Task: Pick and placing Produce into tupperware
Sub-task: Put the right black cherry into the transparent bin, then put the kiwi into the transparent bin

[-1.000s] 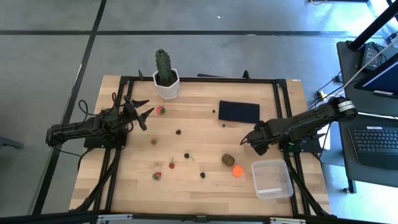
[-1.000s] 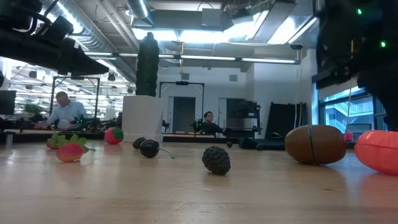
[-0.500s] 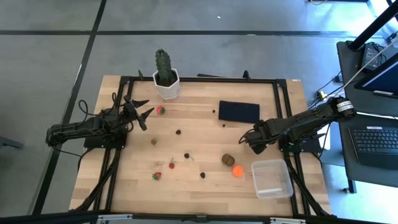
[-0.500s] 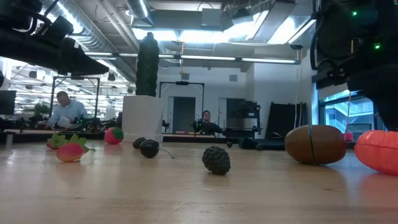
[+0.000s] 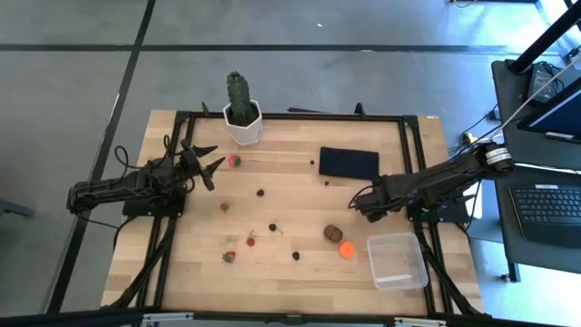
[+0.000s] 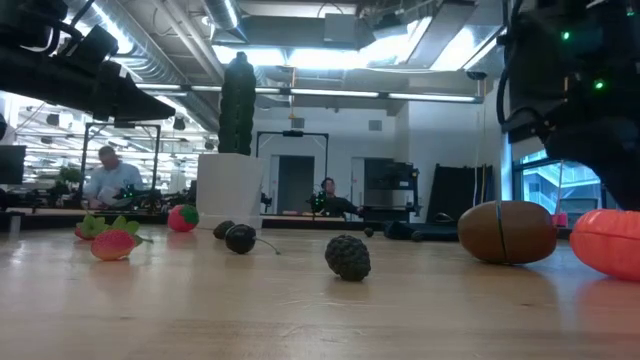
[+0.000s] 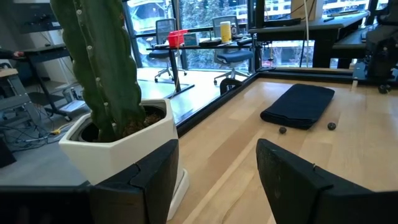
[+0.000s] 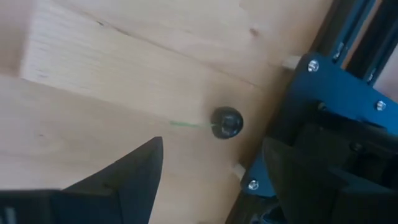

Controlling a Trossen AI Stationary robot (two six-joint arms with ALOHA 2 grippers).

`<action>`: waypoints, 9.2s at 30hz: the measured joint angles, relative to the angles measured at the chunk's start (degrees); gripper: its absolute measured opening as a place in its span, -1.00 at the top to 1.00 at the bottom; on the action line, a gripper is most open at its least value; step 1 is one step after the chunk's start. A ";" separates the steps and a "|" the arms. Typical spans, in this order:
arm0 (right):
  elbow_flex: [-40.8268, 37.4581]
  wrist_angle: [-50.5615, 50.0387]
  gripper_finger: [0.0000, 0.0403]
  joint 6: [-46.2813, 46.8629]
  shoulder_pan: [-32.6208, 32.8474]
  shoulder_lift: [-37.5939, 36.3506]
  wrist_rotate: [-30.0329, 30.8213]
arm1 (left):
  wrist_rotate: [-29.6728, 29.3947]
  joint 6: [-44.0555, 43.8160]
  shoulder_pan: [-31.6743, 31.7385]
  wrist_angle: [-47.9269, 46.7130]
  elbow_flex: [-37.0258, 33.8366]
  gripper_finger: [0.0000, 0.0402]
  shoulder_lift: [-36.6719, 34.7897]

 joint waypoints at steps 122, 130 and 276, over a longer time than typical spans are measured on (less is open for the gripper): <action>3.32 2.51 0.98 5.99 0.00 19.28 -6.06 | 0.00 0.09 0.00 0.00 -0.02 -0.04 0.00; 16.98 -10.87 0.99 5.32 0.20 18.44 -2.09 | 0.00 0.09 0.00 0.00 0.00 -0.04 0.00; 37.77 -12.42 -0.30 -9.28 10.61 16.26 -1.02 | 0.00 1.51 -0.02 0.02 0.00 -0.04 0.00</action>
